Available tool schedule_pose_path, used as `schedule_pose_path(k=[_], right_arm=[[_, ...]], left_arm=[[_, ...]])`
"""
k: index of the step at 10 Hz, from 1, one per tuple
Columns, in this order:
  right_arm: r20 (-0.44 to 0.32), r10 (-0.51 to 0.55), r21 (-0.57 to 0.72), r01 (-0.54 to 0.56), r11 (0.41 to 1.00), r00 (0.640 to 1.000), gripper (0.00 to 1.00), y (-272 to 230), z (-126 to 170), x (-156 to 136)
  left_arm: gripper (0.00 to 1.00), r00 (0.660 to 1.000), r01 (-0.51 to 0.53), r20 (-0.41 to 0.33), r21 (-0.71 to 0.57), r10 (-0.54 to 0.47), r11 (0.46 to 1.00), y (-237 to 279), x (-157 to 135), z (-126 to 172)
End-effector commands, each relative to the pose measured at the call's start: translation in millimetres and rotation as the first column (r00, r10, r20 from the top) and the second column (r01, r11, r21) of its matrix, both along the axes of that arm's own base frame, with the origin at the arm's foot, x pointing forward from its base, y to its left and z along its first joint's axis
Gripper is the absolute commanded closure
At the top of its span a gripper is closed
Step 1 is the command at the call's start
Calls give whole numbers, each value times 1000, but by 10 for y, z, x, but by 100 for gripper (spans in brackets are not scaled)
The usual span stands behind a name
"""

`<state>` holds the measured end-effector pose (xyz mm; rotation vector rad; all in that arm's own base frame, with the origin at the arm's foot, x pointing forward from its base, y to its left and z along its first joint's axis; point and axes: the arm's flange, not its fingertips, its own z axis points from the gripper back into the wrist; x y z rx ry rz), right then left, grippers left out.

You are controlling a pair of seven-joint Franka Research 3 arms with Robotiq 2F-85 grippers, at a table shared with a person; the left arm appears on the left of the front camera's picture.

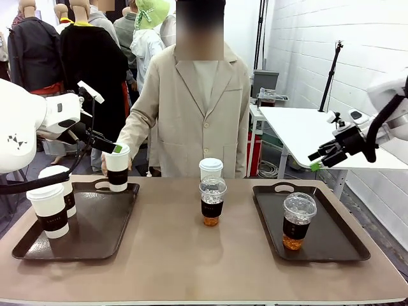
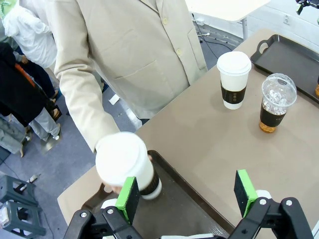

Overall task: Distribute the coffee onto the tray.
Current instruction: Pick up another iced Americano from the middle of the table and place it on the right Handle tray.

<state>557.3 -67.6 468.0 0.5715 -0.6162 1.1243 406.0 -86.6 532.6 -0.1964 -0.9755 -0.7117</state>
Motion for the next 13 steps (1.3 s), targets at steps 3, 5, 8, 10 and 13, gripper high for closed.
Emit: schedule_pose_path(k=[3, 5, 8, 10, 13], right_arm=[[-86, -45, -237, 23, 971, 995, 0, 347, -13, 218], [-88, -46, -265, 21, 964, 995, 0, 485, 23, 327], [-121, -46, -331, 4, 944, 992, 0, 638, -9, 481], [-89, -34, -301, 6, 953, 995, 0, 584, -17, 385], [-89, -34, -301, 6, 953, 995, 0, 584, -17, 385]], left_arm=[[0, 1000, -4, -6, 7, 4, 1000, 7, -9, 7], [0, 1000, -4, -6, 7, 4, 1000, 7, -9, 7], [0, 1000, -4, -6, 7, 4, 1000, 7, -9, 7], [0, 1000, -4, -6, 7, 4, 1000, 7, -9, 7], [0, 1000, -4, -6, 7, 4, 1000, 7, -9, 7]])
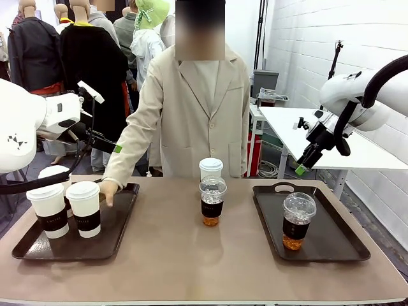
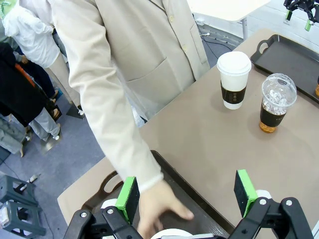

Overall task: Distribute the coffee onto the tray.
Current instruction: Pick up another iced Americano from the middle of the table and place it on the right Handle tray.

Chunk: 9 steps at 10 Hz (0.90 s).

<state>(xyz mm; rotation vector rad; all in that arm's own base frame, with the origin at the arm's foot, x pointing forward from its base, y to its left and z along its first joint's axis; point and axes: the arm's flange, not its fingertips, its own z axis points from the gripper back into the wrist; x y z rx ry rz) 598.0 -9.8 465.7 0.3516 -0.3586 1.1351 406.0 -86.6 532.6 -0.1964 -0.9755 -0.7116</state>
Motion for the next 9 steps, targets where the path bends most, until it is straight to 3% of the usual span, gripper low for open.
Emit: schedule_pose_path(k=[1, 4, 9], right_arm=[[2, 4, 0, -4, 1000, 1000, 0, 6, 5, -22], [0, -1, 0, 1, 1000, 1000, 0, -3, 1, 0], [113, 90, 57, -97, 994, 990, 0, 442, 38, 162]], left_arm=[[0, 1000, -4, -6, 7, 4, 1000, 7, -9, 6], [0, 1000, -4, -6, 7, 4, 1000, 7, -9, 6], [0, 1000, -4, -6, 7, 4, 1000, 7, -9, 6]])
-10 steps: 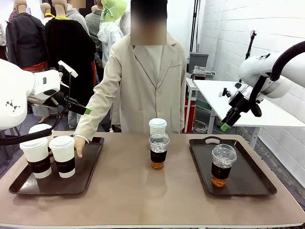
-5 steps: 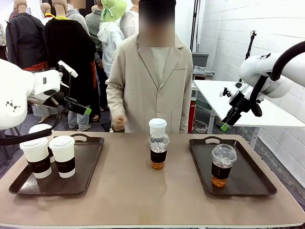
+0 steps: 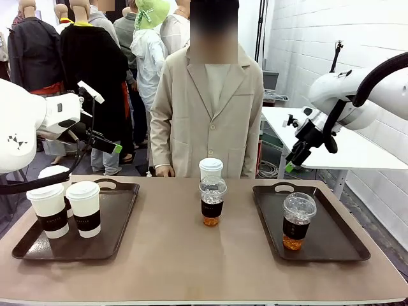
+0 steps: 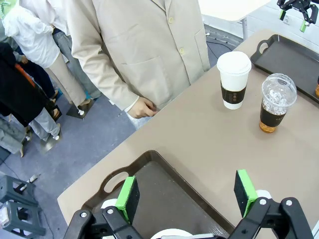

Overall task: Distribute the coffee onto the tray.
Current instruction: Pick up another iced Americano from the middle of the table and place it on the right Handle tray.

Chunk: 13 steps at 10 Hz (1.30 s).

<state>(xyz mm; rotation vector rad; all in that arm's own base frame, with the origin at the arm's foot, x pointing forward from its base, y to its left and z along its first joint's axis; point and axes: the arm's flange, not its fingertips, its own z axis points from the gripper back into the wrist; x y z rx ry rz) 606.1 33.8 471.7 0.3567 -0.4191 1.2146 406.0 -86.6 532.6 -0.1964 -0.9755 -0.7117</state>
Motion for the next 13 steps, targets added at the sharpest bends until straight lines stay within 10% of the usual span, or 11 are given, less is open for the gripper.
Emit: schedule_pose_path(k=[1, 13], right_arm=[[66, 38, 62, -42, 997, 997, 0, 54, -28, 81], [143, 168, 349, -208, 914, 975, 0, 275, -599, -84]], left_arm=[[0, 1000, -4, -6, 7, 4, 1000, 7, -9, 6], [0, 1000, -4, -6, 7, 4, 1000, 7, -9, 6]])
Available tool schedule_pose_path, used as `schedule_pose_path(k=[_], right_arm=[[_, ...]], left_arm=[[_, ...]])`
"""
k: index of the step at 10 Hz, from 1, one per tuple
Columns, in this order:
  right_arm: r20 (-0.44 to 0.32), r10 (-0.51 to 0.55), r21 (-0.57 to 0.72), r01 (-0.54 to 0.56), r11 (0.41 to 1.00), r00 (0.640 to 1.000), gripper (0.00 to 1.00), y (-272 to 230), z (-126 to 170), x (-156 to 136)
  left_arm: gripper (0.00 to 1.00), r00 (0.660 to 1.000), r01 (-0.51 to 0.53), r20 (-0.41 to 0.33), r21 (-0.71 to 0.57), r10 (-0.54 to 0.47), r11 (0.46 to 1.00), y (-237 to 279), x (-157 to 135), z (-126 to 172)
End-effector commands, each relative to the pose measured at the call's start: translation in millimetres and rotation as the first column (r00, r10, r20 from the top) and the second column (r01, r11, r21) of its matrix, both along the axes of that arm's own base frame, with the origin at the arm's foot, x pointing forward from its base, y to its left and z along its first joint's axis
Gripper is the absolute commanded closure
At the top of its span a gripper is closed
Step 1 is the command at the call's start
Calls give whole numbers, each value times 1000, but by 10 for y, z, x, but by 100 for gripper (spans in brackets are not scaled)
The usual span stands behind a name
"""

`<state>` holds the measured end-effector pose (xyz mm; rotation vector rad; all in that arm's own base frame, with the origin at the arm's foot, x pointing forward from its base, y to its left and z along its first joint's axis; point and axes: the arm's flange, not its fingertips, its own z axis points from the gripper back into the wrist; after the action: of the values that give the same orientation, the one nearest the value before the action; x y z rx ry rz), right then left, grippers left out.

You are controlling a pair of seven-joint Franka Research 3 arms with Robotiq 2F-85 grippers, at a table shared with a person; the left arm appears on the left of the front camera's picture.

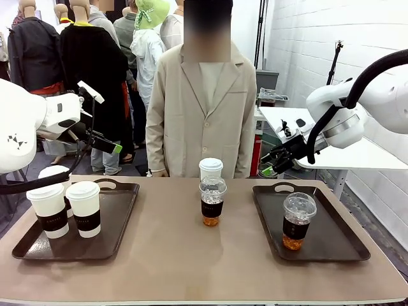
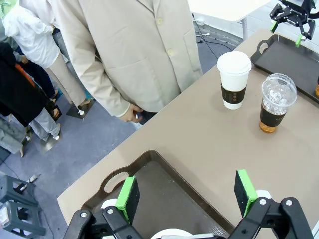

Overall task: Distribute the coffee onto the tray.
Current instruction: Pick up another iced Americano from the middle of the table and place it on the right Handle tray.

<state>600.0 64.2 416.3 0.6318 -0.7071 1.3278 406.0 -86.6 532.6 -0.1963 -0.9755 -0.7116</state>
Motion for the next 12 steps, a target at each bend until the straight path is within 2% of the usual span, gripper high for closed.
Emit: schedule_pose_path(k=[1, 2, 7, 12], right_arm=[[-7, 40, 15, -40, 999, 999, 0, -70, -48, -12], [0, 0, 0, 0, 1000, 1000, 0, 0, 0, 0], [0, 0, 0, 0, 1000, 1000, 0, 0, 0, 0], [21, 98, 73, -100, 992, 995, 0, 156, -280, -32]], left_arm=[[0, 1000, -4, -6, 7, 4, 1000, 7, -9, 6], [0, 1000, -4, -6, 7, 4, 1000, 7, -9, 6], [0, 1000, -4, -6, 7, 4, 1000, 7, -9, 6], [0, 1000, -4, -6, 7, 4, 1000, 7, -9, 6]])
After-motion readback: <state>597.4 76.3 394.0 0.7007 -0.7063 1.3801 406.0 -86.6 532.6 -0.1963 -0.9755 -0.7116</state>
